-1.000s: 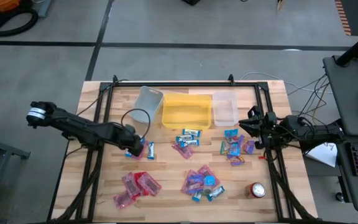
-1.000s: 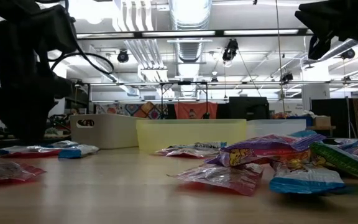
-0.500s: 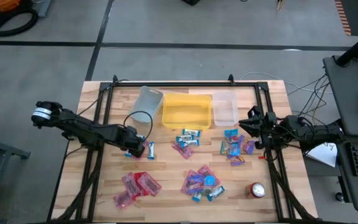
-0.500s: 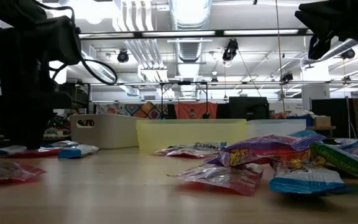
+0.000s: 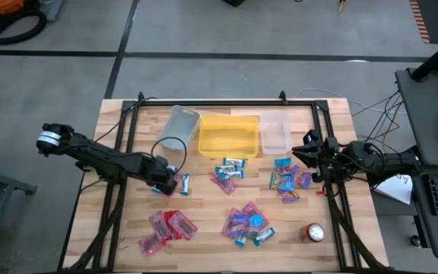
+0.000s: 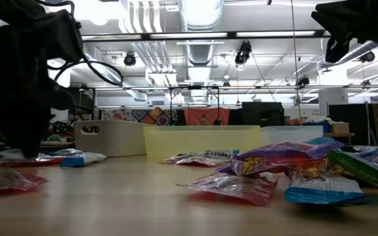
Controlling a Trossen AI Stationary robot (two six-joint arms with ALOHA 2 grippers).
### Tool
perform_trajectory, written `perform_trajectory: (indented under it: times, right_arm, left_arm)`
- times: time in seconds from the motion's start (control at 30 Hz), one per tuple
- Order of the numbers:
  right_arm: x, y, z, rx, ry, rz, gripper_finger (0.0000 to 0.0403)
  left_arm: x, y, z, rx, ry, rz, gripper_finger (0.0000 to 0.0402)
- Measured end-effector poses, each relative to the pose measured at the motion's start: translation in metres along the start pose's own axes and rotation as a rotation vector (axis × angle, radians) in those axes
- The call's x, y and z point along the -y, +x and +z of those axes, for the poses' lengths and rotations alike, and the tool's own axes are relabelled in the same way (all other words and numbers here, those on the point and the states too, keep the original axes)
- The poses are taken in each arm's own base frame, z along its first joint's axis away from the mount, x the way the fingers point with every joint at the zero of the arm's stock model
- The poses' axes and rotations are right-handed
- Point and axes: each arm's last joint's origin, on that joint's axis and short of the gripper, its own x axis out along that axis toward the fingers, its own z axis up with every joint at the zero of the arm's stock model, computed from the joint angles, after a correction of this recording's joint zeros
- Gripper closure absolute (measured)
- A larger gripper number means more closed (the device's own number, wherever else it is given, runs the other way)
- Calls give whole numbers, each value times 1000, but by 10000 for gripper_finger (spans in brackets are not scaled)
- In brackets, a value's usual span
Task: Sort candy
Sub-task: Put the white chocolate into the yellow bin
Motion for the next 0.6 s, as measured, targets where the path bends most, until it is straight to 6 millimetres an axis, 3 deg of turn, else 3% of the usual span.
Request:
perform_trajectory:
  times: [0.43,0.6]
  right_arm:
    - [0,0,0,1,0,0,346]
    - [0,0,1,8,0,2,346]
  left_arm:
    - [34,-37,2,29,160,-161,333]
    - [61,-66,18,222,336,-304,333]
